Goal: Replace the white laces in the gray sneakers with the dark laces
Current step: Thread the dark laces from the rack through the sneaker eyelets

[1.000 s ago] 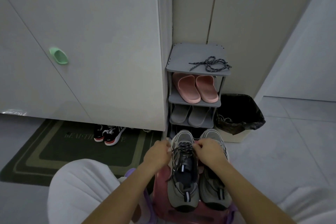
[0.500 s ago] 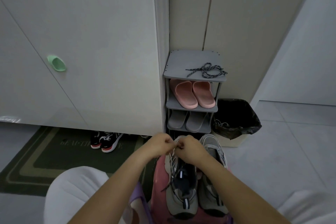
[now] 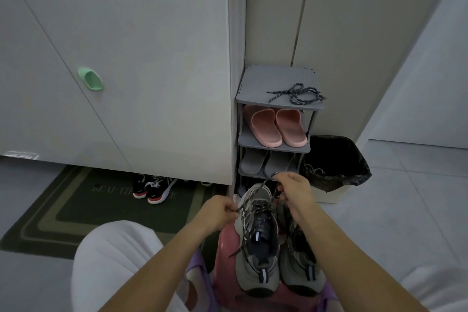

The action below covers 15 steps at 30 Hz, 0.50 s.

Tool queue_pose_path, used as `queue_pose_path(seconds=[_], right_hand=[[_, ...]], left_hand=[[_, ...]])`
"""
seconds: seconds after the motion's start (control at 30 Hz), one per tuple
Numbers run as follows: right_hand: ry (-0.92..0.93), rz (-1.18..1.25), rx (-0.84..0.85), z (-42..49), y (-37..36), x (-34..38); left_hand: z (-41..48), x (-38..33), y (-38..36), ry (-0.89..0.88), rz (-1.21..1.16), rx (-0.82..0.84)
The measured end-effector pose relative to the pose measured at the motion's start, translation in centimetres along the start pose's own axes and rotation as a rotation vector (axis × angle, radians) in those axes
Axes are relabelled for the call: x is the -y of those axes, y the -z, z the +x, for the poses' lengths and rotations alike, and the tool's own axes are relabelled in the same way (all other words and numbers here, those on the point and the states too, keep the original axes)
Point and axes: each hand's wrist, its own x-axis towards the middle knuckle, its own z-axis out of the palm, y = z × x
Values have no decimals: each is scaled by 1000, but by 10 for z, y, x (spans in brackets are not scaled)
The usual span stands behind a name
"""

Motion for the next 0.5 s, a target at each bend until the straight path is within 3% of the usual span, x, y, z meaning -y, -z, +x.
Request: queue_pose_path(seconds=[0.23,0.3,0.37,0.43,0.5], right_hand=[[42,14,2,6,-2,-5],[83,-50,65,3,-6,-4],[108,-180,143,3,-11,-3],[178,-431,148,4,-13,-7],[301,-728,115,1,-9,-12]], left_hand=[[-1,7,-9,68,278,90],[-1,6,-10,134,85,51],[-2,1,-9,216,-287,-3],[-4,-6,-8,261,-562,-55],[-3,-9,-9,258,-645,-97]])
